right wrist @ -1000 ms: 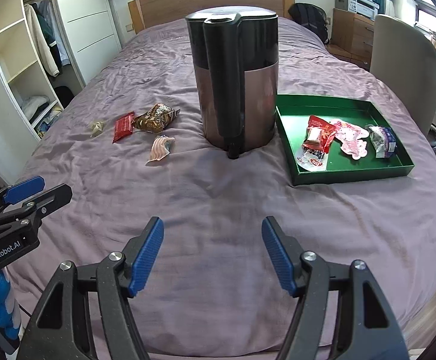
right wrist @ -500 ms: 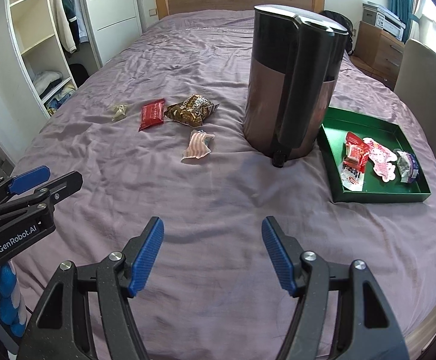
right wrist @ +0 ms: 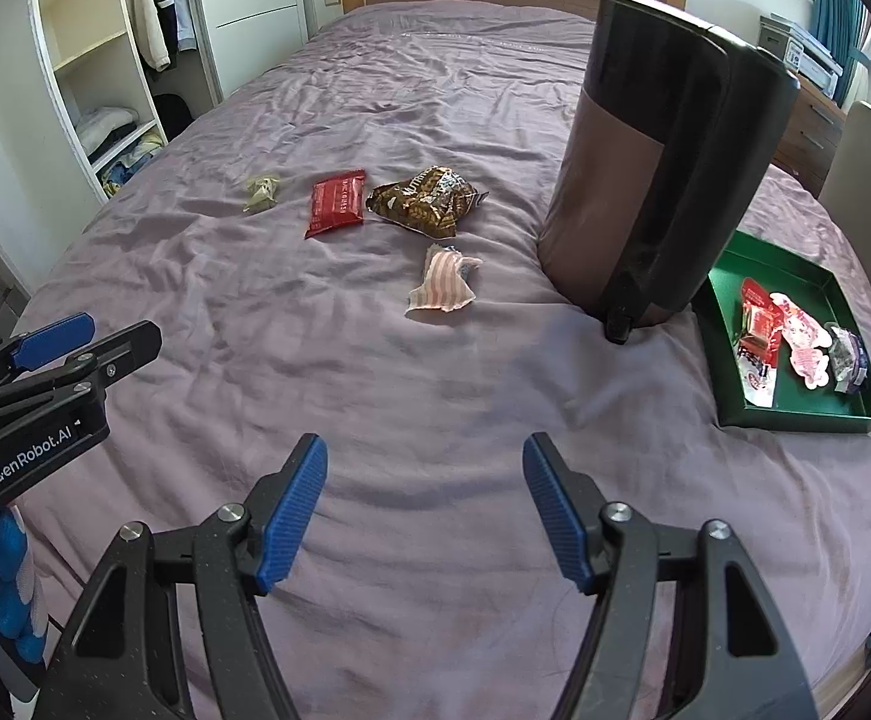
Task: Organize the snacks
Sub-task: 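Move both open tools away from the tray toward the remaining snacks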
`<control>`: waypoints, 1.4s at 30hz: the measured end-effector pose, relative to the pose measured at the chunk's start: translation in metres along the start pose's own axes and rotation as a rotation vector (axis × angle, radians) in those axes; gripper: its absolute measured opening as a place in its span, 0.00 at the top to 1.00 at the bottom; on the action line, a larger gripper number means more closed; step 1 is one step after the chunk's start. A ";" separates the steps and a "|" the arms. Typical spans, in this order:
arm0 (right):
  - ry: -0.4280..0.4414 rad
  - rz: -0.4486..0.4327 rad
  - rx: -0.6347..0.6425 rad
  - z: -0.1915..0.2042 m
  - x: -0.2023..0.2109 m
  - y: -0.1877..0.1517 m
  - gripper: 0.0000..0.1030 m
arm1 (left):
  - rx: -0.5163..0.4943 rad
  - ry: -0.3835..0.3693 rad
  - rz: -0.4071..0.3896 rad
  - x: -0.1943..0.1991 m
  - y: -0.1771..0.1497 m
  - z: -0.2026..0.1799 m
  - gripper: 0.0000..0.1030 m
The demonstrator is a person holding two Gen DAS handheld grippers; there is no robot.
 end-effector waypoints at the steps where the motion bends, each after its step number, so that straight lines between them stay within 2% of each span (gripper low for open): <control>1: 0.000 0.002 0.002 0.001 -0.002 0.001 0.00 | 0.003 0.001 0.001 -0.002 0.000 0.001 0.44; 23: 0.001 0.005 -0.012 0.003 -0.038 0.005 0.00 | 0.028 0.021 0.056 -0.040 -0.003 0.010 0.40; 31: -0.006 -0.029 0.011 0.008 -0.035 0.007 0.00 | 0.049 0.054 0.048 -0.035 -0.003 0.009 0.40; 42: -0.098 -0.060 0.018 0.005 -0.040 0.018 0.00 | 0.055 0.090 0.015 -0.048 0.011 0.011 0.38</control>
Point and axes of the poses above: each gripper's, at about its wrist camera, not at the fingertips, and x roughly against the way its jaws point, z to its left, y to its top, the point moved 3 cm from there along -x, roughly the way its jaws point, and after that the axes turned 2 degrees about z, right-handed, at the moved point
